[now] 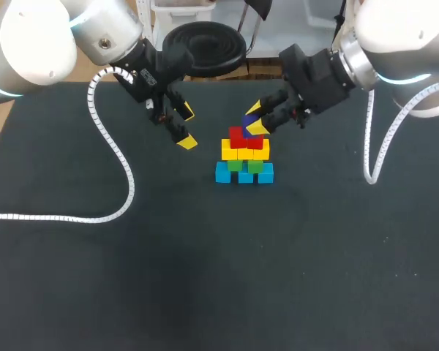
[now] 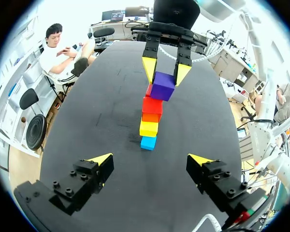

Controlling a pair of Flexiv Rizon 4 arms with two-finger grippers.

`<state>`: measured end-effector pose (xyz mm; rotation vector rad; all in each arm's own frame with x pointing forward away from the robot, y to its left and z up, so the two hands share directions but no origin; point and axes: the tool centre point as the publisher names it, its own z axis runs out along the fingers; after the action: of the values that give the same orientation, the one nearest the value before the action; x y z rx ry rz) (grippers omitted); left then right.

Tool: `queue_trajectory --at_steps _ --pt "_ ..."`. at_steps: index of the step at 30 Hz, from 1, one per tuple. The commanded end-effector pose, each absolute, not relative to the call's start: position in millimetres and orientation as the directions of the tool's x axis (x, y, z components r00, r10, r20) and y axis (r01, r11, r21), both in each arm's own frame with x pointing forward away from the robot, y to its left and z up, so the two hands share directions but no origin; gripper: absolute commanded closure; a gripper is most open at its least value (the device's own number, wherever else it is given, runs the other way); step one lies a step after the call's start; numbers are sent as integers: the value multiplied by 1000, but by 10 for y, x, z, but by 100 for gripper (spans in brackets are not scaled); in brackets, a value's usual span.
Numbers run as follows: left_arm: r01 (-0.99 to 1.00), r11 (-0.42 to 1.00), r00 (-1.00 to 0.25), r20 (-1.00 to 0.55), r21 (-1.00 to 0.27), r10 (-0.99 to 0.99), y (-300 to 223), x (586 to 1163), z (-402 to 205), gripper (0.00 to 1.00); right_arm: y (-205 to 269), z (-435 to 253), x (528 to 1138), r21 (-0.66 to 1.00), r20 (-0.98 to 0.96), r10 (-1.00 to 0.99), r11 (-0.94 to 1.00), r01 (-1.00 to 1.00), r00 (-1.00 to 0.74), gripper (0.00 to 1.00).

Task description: Place the blue cubes, place green cubes on the blue cubes, place the yellow cubes on the green cubes, then place the red cubes on the yellow cubes, and place purple cube on the red cubes.

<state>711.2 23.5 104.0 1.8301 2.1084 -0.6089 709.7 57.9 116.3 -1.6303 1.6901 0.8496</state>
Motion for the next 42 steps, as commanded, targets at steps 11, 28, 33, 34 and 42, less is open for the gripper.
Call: queue_trajectory --at_steps 11,28,33,34,42 --pt "986 104 -154 -475 -130 867 239 7128 1038 0 574 1156 7201 21 -813 -582 13 -1000 -25 100" --pt "986 104 -154 -475 -130 867 239 7128 1038 0 624 1114 7222 43 -800 -598 13 -999 -42 100" --pt "986 104 -154 -475 -130 867 239 7128 1038 0 626 1108 7216 47 -799 -600 13 -999 -46 100" --pt "986 104 -154 -475 -130 867 239 7128 1038 0 627 1107 7214 48 -799 -600 13 -999 -46 100" --pt "986 104 -154 -475 -130 867 239 7128 1038 0 645 1133 7198 43 -791 -610 8 -999 -39 35"
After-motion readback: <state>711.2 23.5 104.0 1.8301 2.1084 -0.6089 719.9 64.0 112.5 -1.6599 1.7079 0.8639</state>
